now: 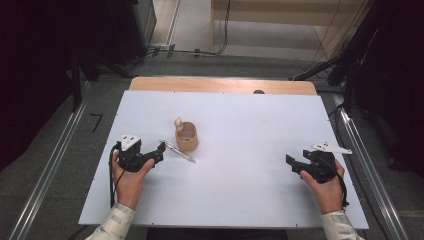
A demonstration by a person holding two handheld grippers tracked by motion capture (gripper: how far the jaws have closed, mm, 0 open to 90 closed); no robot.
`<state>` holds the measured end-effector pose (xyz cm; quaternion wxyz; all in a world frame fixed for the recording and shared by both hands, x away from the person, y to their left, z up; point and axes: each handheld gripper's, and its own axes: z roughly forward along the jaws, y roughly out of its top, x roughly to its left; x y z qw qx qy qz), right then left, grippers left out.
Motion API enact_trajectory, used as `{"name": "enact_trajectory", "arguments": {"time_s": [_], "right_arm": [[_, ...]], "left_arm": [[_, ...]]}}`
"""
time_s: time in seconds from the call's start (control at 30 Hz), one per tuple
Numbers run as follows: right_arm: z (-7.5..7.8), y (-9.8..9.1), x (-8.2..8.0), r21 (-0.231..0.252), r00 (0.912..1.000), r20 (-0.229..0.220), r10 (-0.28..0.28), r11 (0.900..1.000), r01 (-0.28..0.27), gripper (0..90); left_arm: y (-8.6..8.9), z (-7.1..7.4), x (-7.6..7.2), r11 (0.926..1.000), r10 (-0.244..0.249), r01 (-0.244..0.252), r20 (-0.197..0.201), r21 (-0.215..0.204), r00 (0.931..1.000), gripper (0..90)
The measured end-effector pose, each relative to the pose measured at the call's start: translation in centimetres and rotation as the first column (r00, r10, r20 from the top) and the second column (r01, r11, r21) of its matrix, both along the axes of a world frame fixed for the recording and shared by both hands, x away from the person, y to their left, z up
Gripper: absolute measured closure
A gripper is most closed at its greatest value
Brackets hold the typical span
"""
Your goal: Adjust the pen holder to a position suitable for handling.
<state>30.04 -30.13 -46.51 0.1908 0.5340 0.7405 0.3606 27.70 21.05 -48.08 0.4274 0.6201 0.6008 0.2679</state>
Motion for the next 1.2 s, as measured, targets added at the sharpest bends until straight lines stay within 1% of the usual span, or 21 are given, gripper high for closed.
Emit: {"name": "enact_trajectory", "arguments": {"time_s": [0.13,0.27,0.3,0.37,0.6,0.7,0.77,0.83,0.87,0.9,0.93,1.07,1.13,1.2], "right_arm": [[-0.1,0.0,0.1,0.002,1.0,-0.005,0.004,1.0,-0.004,26.6],[-0.3,0.2,0.0,-0.005,0.9999,-0.011,0.012,0.9999,-0.012,26.6],[-0.3,0.2,0.0,-0.005,0.9999,-0.011,0.013,0.9999,-0.013,26.6],[-0.2,0.3,-0.1,-0.003,0.9998,-0.011,0.014,0.9999,-0.014,26.6],[-0.2,0.4,0.0,-0.003,0.9997,-0.012,0.022,0.9997,-0.023,26.6],[-0.3,0.4,0.1,-0.003,0.9996,-0.015,0.023,0.9997,-0.023,26.5],[-0.3,0.5,0.1,-0.004,0.9996,-0.017,0.025,0.9997,-0.025,26.6],[-0.3,0.5,0.1,-0.005,0.9995,-0.017,0.026,0.9996,-0.026,26.6],[-0.3,0.5,0.2,-0.005,0.9995,-0.014,0.029,0.9996,-0.029,26.6],[-0.3,0.4,0.2,-0.004,0.9995,-0.015,0.028,0.9996,-0.028,26.6],[-0.3,0.4,0.2,-0.004,0.9995,-0.015,0.027,0.9996,-0.027,26.6],[-0.3,0.4,0.2,-0.002,0.9995,-0.014,0.028,0.9996,-0.028,26.6],[-0.3,0.5,0.2,-0.004,0.9994,-0.015,0.03,0.9995,-0.03,26.6],[-0.3,0.5,0.2,-0.003,0.9995,-0.012,0.03,0.9995,-0.031,26.6]], "left_arm": [[-0.5,0.0,0.4,0.9998,-0.015,0.015,-0.001,-0.015,0.9999,11.7],[-1.1,0.4,0.7,0.9989,-0.041,0.041,0.001,-0.025,0.9992,13.0],[-1.4,0.5,1.0,0.9987,-0.046,0.046,-0.001,-0.02,0.9989,13.0],[-1.6,0.5,1.2,0.9986,-0.052,0.052,-0.005,-0.014,0.9986,12.9],[-2.2,0.6,2.1,0.9985,-0.048,0.048,-0.021,-0.025,0.9986,13.0],[-2.5,0.9,2.8,0.9982,-0.05,0.049,-0.026,-0.034,0.9984,14.1],[-2.7,1.0,3.0,0.9983,-0.047,0.047,-0.026,-0.036,0.9985,14.6],[-2.8,1.2,3.2,0.9984,-0.043,0.042,-0.021,-0.039,0.9988,14.9],[-2.7,1.4,3.4,0.998,-0.038,0.037,-0.018,-0.05,0.9991,15.2],[-2.7,1.4,3.4,0.998,-0.038,0.037,-0.018,-0.05,0.9991,15.5],[-2.6,1.5,3.4,0.9974,-0.039,0.038,-0.008,-0.062,0.9992,15.5],[-2.6,1.6,3.5,0.9971,-0.042,0.042,-0.008,-0.064,0.9991,16.8],[-2.8,1.6,3.7,0.9963,-0.05,0.049,-0.012,-0.071,0.9987,17.0],[-3.4,1.8,4.1,0.9959,-0.065,0.064,-0.011,-0.064,0.9978,17.3]]}}
